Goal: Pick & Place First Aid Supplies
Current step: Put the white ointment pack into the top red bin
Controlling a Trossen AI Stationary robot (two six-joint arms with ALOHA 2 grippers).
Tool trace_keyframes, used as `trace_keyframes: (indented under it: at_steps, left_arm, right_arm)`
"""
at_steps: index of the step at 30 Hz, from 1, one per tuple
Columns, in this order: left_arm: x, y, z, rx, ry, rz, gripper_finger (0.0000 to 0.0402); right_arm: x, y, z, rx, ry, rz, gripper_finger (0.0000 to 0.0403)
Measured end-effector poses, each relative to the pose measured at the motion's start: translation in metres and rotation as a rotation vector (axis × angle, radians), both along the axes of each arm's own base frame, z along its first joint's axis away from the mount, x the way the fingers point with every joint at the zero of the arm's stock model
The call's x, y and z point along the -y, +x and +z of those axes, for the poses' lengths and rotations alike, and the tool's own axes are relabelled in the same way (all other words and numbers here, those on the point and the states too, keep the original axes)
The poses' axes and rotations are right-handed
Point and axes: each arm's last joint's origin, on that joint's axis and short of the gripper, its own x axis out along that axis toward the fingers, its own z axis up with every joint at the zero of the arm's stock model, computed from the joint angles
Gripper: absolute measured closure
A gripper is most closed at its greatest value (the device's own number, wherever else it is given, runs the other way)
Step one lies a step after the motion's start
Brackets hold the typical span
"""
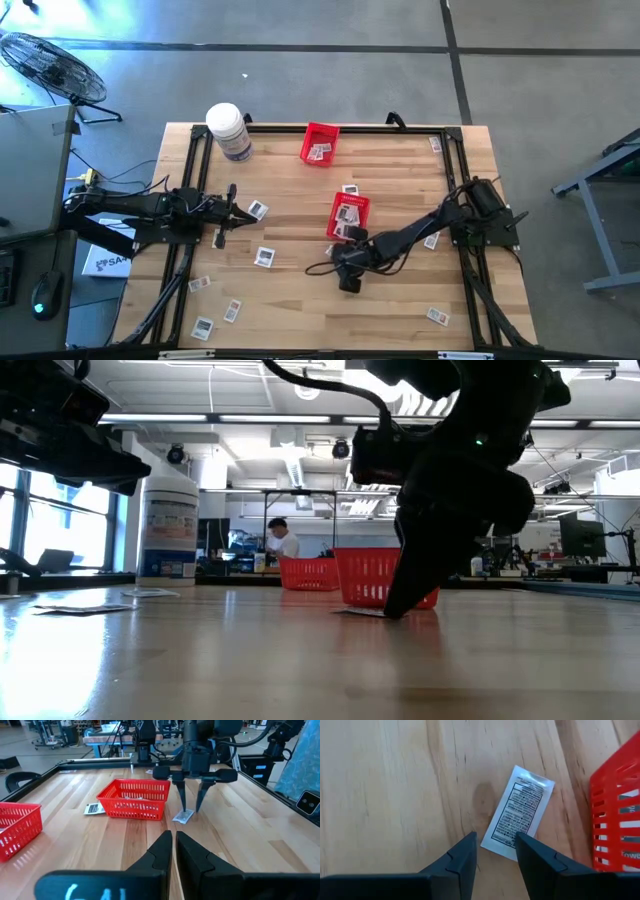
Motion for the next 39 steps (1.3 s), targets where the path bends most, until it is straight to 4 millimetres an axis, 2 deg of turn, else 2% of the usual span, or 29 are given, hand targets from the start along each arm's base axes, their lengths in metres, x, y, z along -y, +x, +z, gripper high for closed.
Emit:
trace_keyframes:
  at_steps: [7, 16, 22, 26, 30, 35, 39]
  left_arm:
    - [0.0, 0.0, 0.0, 0.0, 0.0, 0.0, 0.038]
    - [0.0, 0.0, 0.0, 0.0, 0.0, 0.0, 0.038]
    - [0.0, 0.0, 0.0, 0.0, 0.0, 0.0, 0.038]
    - [0.0, 0.0, 0.0, 0.0, 0.0, 0.0, 0.038]
    - [0.0, 0.0, 0.0, 0.0, 0.0, 0.0, 0.038]
    - [0.0, 0.0, 0.0, 0.0, 0.0, 0.0, 0.038]
    - [0.0, 0.0, 0.0, 0.0, 0.0, 0.0, 0.038]
  right_arm:
    - [-0.014, 0.002, 0.004, 0.038, 0.095, 0.07, 0.0274]
    - [-0.036, 0.01, 0.017, 0.232, 0.134, 0.176, 0.0274]
    - [-0.035, 0.002, 0.032, 0.224, 0.079, 0.179, 0.0274]
    - [-0.031, -0.008, 0.052, 0.208, 0.094, 0.153, 0.0274]
    - [-0.024, -0.034, 0.061, -0.004, 0.207, 0.007, 0.0274]
    - [-0.003, -0.067, 0.044, -0.333, 0.173, -0.324, 0.0274]
    - [0.02, -0.075, 0.027, -0.38, 0.083, -0.4, 0.0274]
